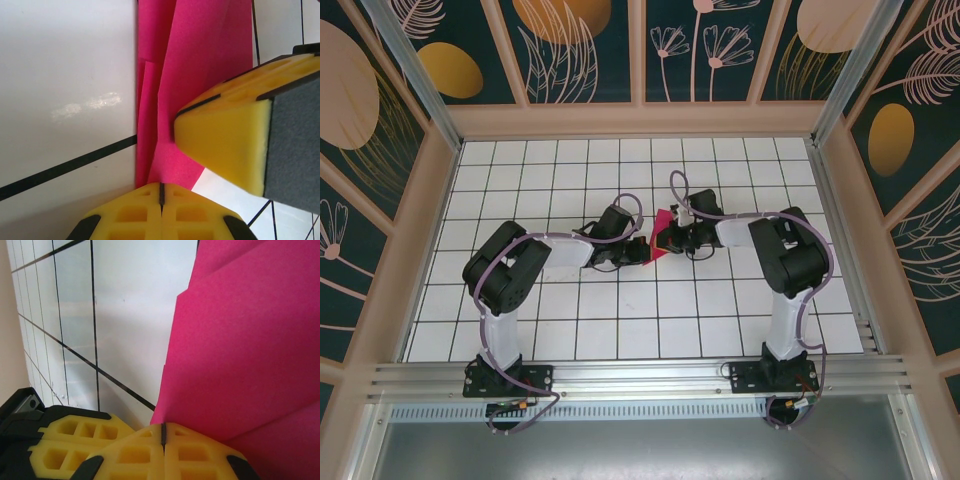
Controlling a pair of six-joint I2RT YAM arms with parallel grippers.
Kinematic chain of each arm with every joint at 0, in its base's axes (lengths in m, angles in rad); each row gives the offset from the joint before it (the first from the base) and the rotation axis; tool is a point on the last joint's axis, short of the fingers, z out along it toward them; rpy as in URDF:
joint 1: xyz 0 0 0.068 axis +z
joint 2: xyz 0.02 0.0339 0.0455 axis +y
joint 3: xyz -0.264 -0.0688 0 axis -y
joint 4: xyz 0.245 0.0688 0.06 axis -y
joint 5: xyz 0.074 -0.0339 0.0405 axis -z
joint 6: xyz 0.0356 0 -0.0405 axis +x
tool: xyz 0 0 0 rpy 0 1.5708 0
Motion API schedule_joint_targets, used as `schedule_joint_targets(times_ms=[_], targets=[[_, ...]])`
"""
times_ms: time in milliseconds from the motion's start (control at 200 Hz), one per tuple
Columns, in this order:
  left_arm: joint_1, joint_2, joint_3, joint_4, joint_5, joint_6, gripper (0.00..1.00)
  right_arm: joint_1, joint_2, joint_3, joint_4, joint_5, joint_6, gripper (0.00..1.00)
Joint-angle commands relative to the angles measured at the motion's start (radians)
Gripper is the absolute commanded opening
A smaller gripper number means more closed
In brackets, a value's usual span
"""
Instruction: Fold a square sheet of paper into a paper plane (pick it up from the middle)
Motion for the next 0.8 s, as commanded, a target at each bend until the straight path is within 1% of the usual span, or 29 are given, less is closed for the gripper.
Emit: schedule_joint_targets(times_ms=[0, 25, 125, 270, 565, 796], targets=[[0.005, 0.032, -0.015, -0.095, -0.064, 0.018, 0.0, 0.006, 0.029, 0.009, -0.019, -0.032, -0.047, 0.0], [0.005, 0.032, -0.037, -0.095, -0.064, 0.018, 0.0, 0.006, 0.03, 0.01, -0.02, -0.032, -0.05, 0.0], [0.006, 0.031, -0.041, -0.097, -0.065, 0.015, 0.0, 0.006, 0.045, 0.027, -0.05, -0.025, -0.07, 0.0], [0.006, 0.03, -0.044, -0.108, -0.065, 0.017, 0.0, -0.009, 0.071, 0.054, -0.098, 0.051, -0.095, 0.0], [0.006, 0.02, -0.159, -0.125, -0.046, 0.057, 0.0, -0.134, 0.107, 0.092, -0.103, 0.118, -0.096, 0.0], [0.006, 0.016, -0.19, -0.121, -0.036, 0.066, 0.0, -0.219, 0.148, 0.152, -0.079, 0.141, -0.06, 0.0]])
